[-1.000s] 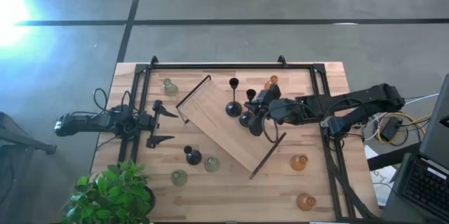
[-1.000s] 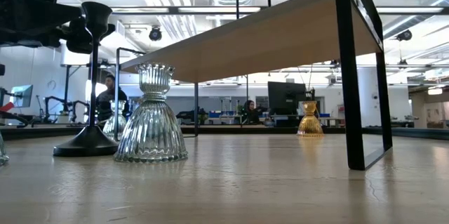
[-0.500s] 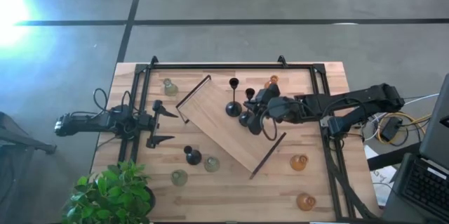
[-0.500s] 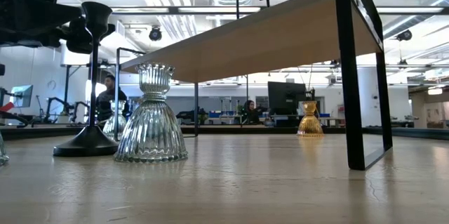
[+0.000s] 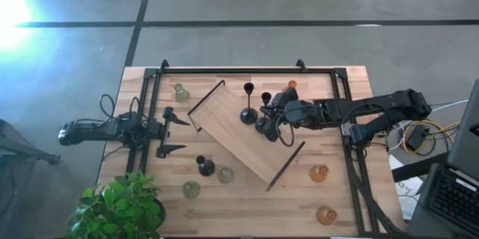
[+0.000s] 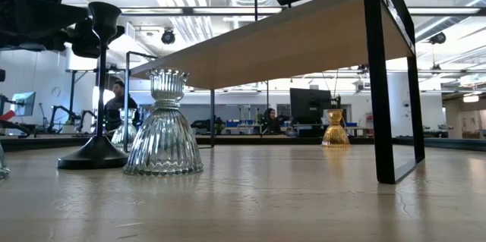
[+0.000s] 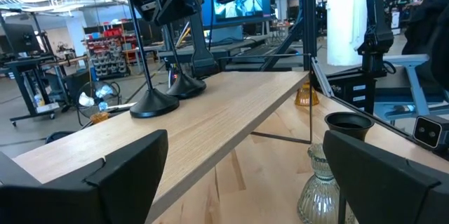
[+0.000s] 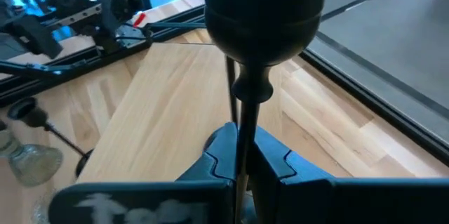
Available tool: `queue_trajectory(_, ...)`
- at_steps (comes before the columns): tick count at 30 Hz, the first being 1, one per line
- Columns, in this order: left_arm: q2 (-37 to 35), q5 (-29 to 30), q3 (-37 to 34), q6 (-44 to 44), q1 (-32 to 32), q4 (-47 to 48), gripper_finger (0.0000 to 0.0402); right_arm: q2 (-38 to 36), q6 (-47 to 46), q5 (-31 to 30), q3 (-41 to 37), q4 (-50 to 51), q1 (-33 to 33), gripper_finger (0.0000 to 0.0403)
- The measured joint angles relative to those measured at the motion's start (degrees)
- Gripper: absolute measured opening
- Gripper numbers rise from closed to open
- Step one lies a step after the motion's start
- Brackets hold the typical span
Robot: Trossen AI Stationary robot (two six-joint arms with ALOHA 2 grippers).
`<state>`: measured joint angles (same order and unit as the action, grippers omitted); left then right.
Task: Pick & Place candle stick holders
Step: Put the top black candle holder on the shelf
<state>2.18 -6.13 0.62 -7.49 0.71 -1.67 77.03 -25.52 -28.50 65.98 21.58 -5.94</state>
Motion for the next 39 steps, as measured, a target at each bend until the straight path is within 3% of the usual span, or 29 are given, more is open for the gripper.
queue_trajectory(30,0.0,0.0,0.0,0.0,0.0,0.0,0.0383,-0.1,0.2,1.4,-3.0,-5.1,0.7,0.001)
queue_trajectory(39,0.0,0.0,0.0,0.0,0.0,0.0,0.0383,0.2,-0.1,2.0,-3.4,-2.9,0.7,0.0055)
